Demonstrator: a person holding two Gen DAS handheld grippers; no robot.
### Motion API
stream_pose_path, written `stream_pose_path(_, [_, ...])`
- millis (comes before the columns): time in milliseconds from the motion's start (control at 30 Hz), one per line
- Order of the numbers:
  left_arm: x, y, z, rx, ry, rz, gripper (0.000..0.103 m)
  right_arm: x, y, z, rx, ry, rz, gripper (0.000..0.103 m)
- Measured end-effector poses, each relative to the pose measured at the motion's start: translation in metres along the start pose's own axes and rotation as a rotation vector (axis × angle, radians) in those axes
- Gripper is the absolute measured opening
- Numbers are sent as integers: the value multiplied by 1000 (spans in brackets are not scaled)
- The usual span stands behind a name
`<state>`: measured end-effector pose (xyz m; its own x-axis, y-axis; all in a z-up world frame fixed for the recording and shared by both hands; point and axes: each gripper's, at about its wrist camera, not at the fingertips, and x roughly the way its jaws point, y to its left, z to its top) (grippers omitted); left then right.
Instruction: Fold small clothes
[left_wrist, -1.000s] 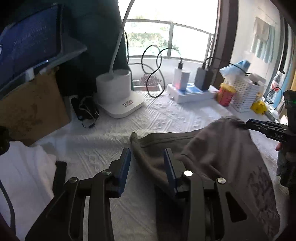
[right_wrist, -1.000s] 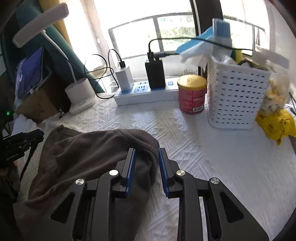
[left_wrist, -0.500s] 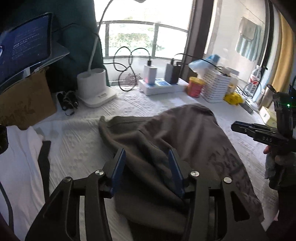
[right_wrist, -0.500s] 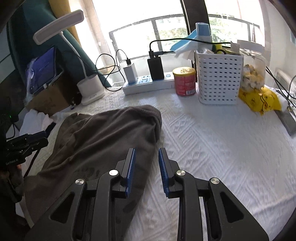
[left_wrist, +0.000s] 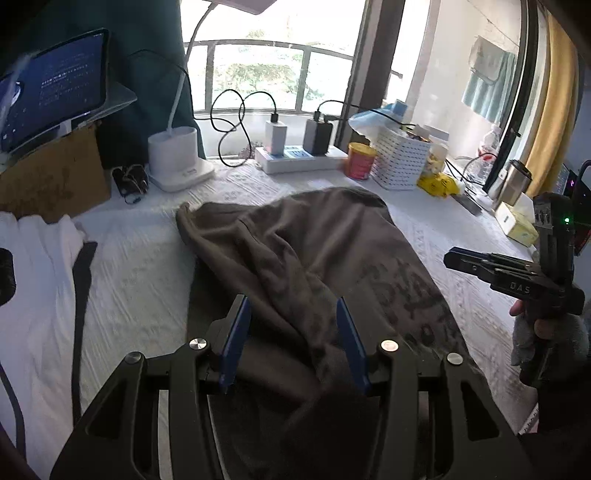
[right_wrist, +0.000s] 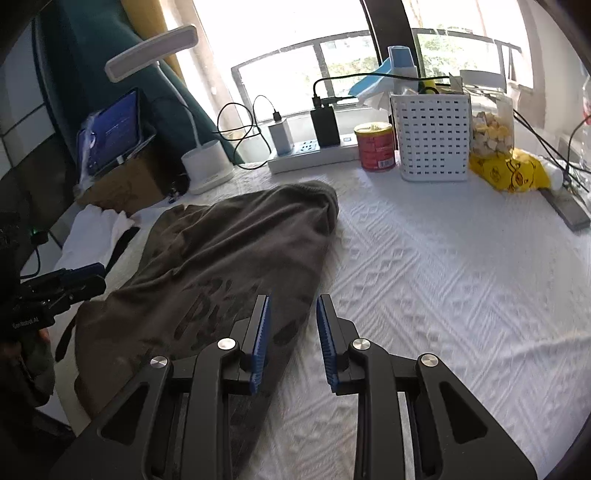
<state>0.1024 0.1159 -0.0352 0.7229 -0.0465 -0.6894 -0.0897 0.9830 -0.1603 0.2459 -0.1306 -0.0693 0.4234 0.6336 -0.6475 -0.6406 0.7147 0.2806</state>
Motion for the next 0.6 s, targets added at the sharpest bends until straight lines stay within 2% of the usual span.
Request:
stream_pose_path(133, [-10,-5,-11,-19,6,-17,48,-8,2,-11,6,-9,18,28])
stream_pose_path(267, [-18,-8,-23,-45,7,-2,49,-13,7,-22,-7,-10,31,28])
stream_pose_path(333, [-20,-9,-29,-66,10,-3,56,-15,9,-27,-13,-8,39,28])
stream_pose_path(400, [-21,-12,-35,-78,15,-4,58,-17,11,-33,-14,-6,51,28])
stream_pose_path(600, [-16,-20,-52,-72,63,-1,58,-21,18,-50,-12,16,88,28])
